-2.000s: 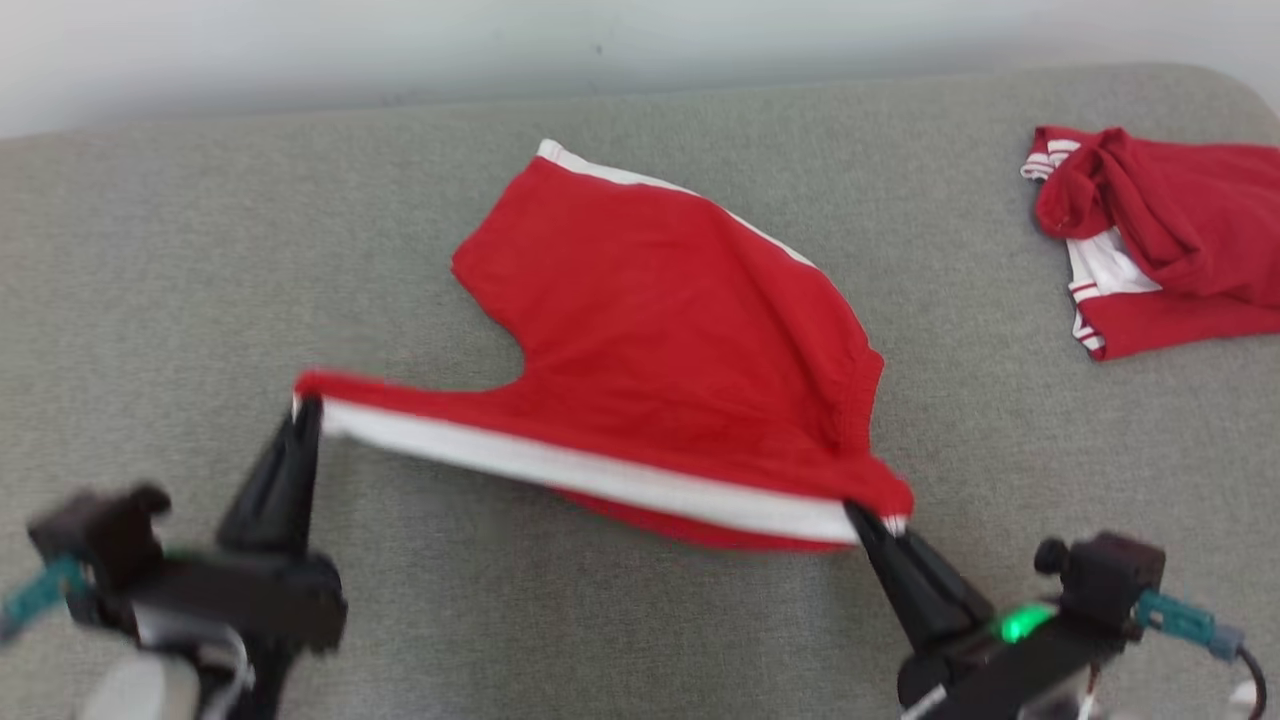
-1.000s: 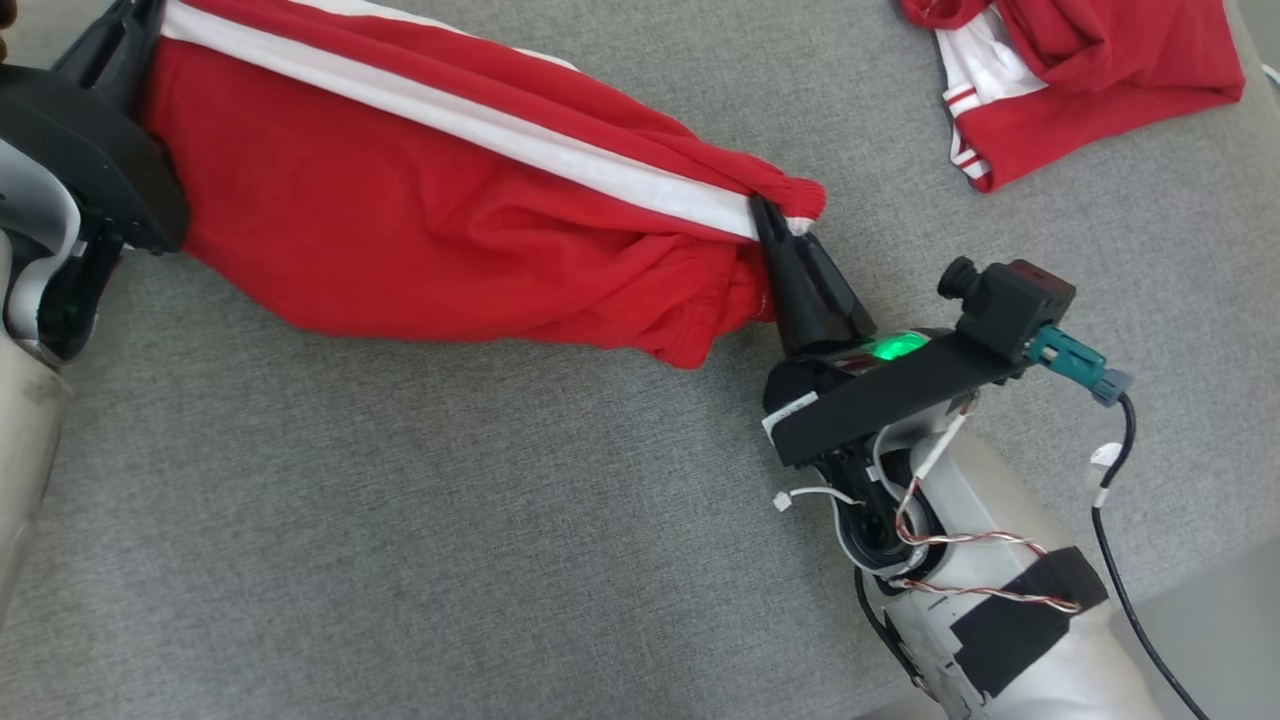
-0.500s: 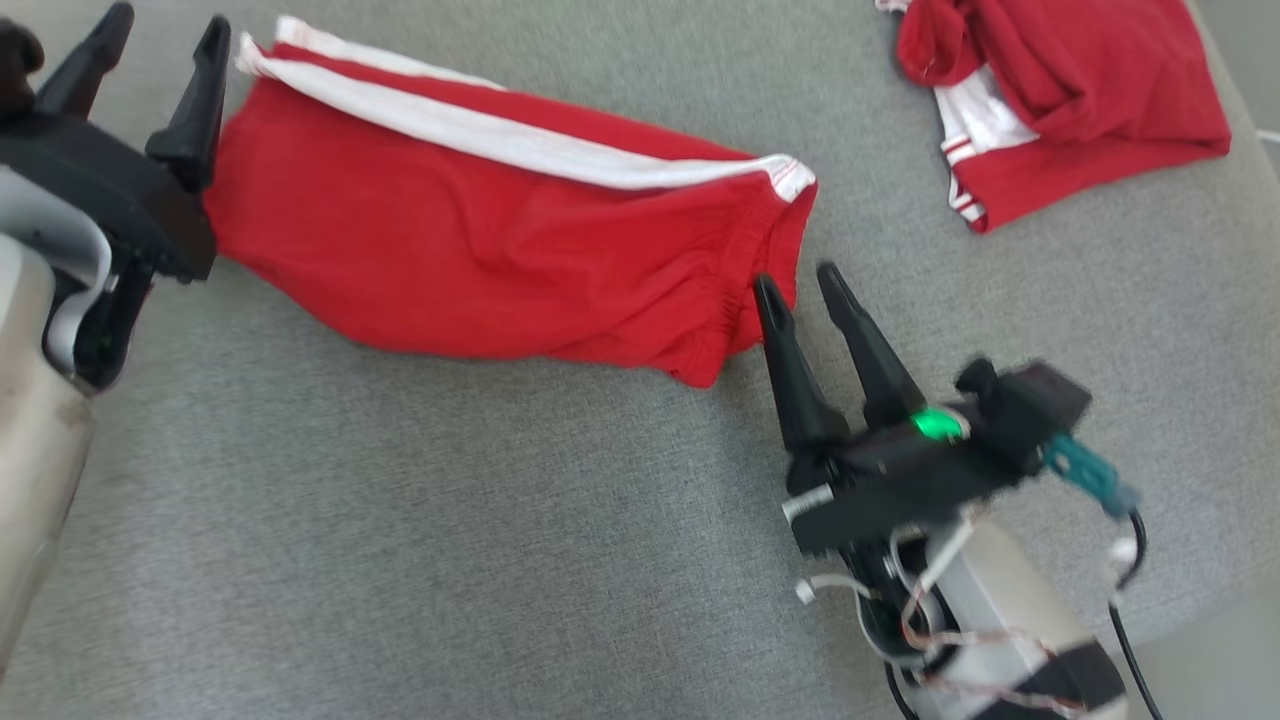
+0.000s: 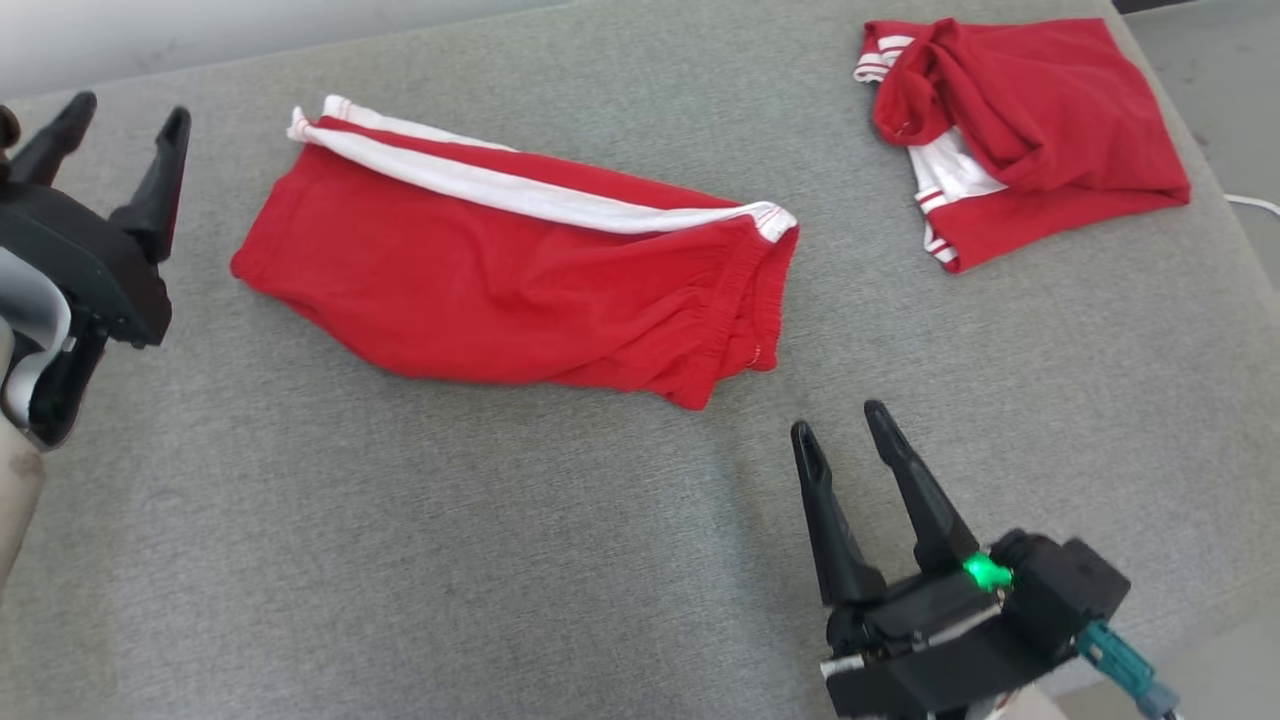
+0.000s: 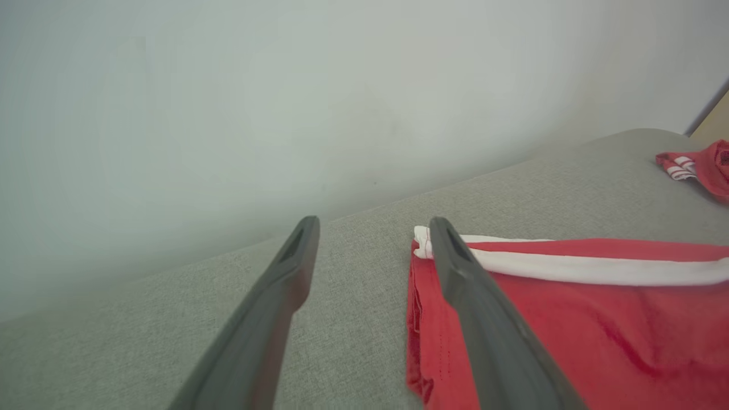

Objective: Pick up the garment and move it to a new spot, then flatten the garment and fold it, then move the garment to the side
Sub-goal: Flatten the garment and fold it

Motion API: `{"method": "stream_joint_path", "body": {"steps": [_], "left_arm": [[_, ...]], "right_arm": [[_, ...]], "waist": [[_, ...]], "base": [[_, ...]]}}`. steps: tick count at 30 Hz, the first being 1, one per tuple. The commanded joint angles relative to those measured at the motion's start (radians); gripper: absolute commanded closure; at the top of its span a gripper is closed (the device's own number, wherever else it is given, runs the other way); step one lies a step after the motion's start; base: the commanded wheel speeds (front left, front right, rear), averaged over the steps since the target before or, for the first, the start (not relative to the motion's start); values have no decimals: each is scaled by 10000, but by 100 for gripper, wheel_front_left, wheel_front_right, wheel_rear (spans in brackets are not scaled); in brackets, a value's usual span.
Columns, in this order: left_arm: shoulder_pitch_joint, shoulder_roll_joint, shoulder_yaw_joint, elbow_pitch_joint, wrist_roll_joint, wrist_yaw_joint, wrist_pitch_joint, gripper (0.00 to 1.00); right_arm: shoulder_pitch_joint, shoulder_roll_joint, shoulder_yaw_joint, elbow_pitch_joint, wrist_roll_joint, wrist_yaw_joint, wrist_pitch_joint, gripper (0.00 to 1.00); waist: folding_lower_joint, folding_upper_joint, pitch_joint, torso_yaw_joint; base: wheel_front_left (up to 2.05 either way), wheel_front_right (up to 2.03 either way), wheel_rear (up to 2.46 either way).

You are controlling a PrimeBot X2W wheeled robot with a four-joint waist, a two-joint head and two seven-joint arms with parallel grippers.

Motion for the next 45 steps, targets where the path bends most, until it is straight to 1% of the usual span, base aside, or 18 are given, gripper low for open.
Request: {"method": "stream_joint_path", "body": {"steps": [1, 4, 8, 14, 20, 24, 25, 26, 27, 28, 32, 37, 41, 42, 45], "left_arm": [[37, 58, -74, 0, -113, 20, 55, 0], [-105, 206, -433, -61, -242, 20, 507, 0], [-236, 386, -1106, -119, -297, 20, 1470, 0], [-428, 618, -2020, -140, -663, 20, 2829, 0], [-525, 837, -2655, 4, -888, 20, 3613, 0], [-257, 698, -2840, 40, -1434, 12, 4056, 0], [-233, 658, -2894, -34, -1535, 11, 4134, 17], [-248, 658, -2960, -103, -1567, -5, 4190, 56], [-285, 681, -3031, -170, -1580, -8, 4183, 89], [-341, 707, -3075, -207, -1595, -8, 4131, 100], [-441, 772, -3078, -209, -1828, 23, 3880, 100], [-390, 535, -2888, -327, -2287, 21, 3537, 100], [-247, 414, -2743, -507, -2677, 21, 3051, 100], [-66, 403, -2711, -641, -2773, 23, 2781, 100], [343, 389, -2674, -903, -2985, 21, 2409, 100]], "right_arm": [[89, 24, -18, -57, -82, -28, -40, 0], [258, 57, 27, -161, -163, -28, -41, 0], [153, 73, 95, -238, -161, -28, -42, 0], [-138, 76, 220, -285, 10, -28, -43, 0], [-305, 78, 268, -228, 184, -28, -44, 0], [-309, 79, 277, -194, 296, -28, -44, 0], [-300, 79, 267, -188, 312, -28, -44, 0], [-294, 79, 247, -181, 319, -28, -44, 0], [-304, 79, 238, -169, 329, -28, -44, 0], [-333, 80, 250, -157, 323, -28, -44, 0], [-441, 77, 293, -93, 292, -28, -43, 0], [-388, 77, 219, -13, 290, -28, -43, 0], [-262, 73, 73, 125, 291, -28, -43, 0], [-160, 71, -67, 185, 313, -28, -45, 0], [8, 71, -342, 263, 339, -28, -43, 0]], "waist": [[2, 0, -31, -82], [2, 0, 2, -236], [2, 0, 169, -420], [2, 0, 571, -661], [2, 0, 834, -872], [2, 0, 833, -929], [2, 0, 827, -923], [2, 0, 820, -907], [2, 0, 810, -890], [2, 0, 796, -867], [2, 0, 656, -751], [2, 0, 382, -470], [2, 0, -29, -106], [2, 0, -268, 94], [2, 0, -628, 399]], "base": [[0, 0, 0], [0, 0, 0], [0, 0, 0], [0, 0, 0], [0, 0, 0], [0, 0, 0], [0, 0, 0], [0, 0, 0], [0, 0, 0], [0, 0, 0], [0, 0, 0], [0, 0, 0], [0, 0, 0], [0, 0, 0], [0, 0, 0]]}}
